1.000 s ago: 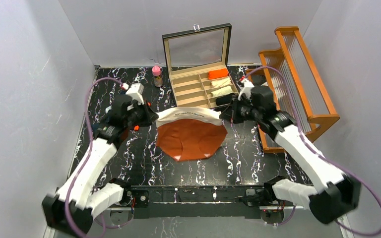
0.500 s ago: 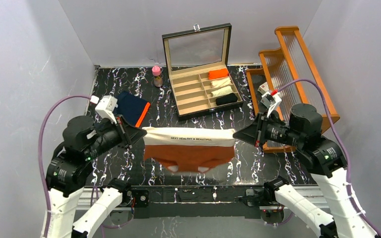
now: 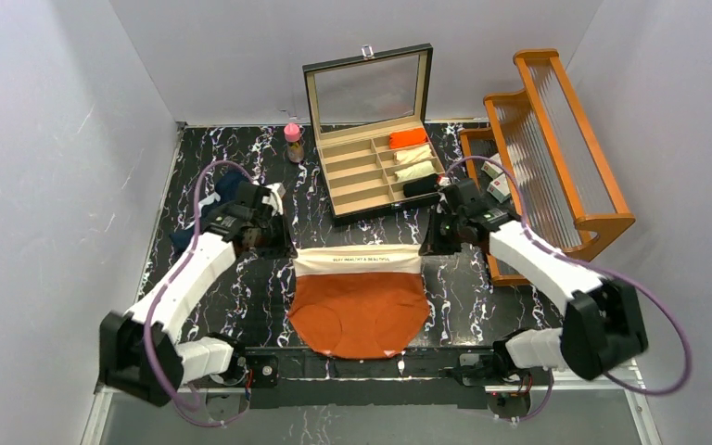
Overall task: Roll the underwear
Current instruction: Flatten out the underwear at the center of the board, then fold the underwear at the center of the board.
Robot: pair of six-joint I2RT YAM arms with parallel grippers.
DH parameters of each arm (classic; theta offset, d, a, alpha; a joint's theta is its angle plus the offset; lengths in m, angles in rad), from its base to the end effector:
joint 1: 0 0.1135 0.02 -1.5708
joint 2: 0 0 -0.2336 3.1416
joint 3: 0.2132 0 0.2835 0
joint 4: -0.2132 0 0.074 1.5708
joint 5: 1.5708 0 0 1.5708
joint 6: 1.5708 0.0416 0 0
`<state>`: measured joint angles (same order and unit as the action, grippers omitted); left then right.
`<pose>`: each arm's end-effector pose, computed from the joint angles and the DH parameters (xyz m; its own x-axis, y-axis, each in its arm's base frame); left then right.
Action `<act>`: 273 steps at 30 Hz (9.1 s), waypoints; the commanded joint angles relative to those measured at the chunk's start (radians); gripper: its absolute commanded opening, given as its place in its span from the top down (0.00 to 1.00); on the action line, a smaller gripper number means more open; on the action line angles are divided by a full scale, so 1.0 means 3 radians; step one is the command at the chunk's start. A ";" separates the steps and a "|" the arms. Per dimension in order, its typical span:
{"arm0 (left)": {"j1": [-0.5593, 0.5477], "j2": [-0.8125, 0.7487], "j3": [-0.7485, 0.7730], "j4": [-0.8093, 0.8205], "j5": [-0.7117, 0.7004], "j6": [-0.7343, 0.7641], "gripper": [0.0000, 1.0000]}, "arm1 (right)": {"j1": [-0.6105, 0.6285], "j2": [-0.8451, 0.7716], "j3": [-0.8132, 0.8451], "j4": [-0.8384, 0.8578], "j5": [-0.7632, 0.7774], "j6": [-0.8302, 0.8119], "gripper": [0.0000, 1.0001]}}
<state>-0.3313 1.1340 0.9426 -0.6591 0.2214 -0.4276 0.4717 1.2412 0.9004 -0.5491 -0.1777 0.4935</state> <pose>0.2620 -0.0998 0.2452 -0.8351 -0.1406 -0.5318 0.1187 0.8980 -0.4237 0.2621 0.1419 0.2091 -0.8684 0.0805 -0.4893 -0.1533 0.8949 0.4192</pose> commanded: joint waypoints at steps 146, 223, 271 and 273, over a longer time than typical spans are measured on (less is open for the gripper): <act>-0.1058 0.0363 -0.1152 0.1886 -0.0384 -0.0523 0.28 | 0.0219 0.1841 0.0962 0.0776 0.0750 -0.0262 0.56; -0.0210 -0.0325 -0.2122 0.1977 -0.0360 -0.1067 0.80 | 0.1436 0.2125 0.1962 0.0561 0.0674 0.0452 0.42; -0.0210 -0.0384 -0.2038 0.1850 -0.0319 -0.0999 1.00 | 0.1853 0.4234 0.4608 -0.0513 0.1661 -0.0005 0.77; -0.0210 -0.0408 -0.2002 0.1807 -0.0320 -0.1001 1.00 | 0.1851 0.4211 0.4633 -0.0509 0.1635 -0.0020 0.82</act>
<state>-0.3965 1.0191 0.3170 -0.0610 0.1387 -0.7437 1.0225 2.4994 2.2309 -0.6864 0.2939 0.5015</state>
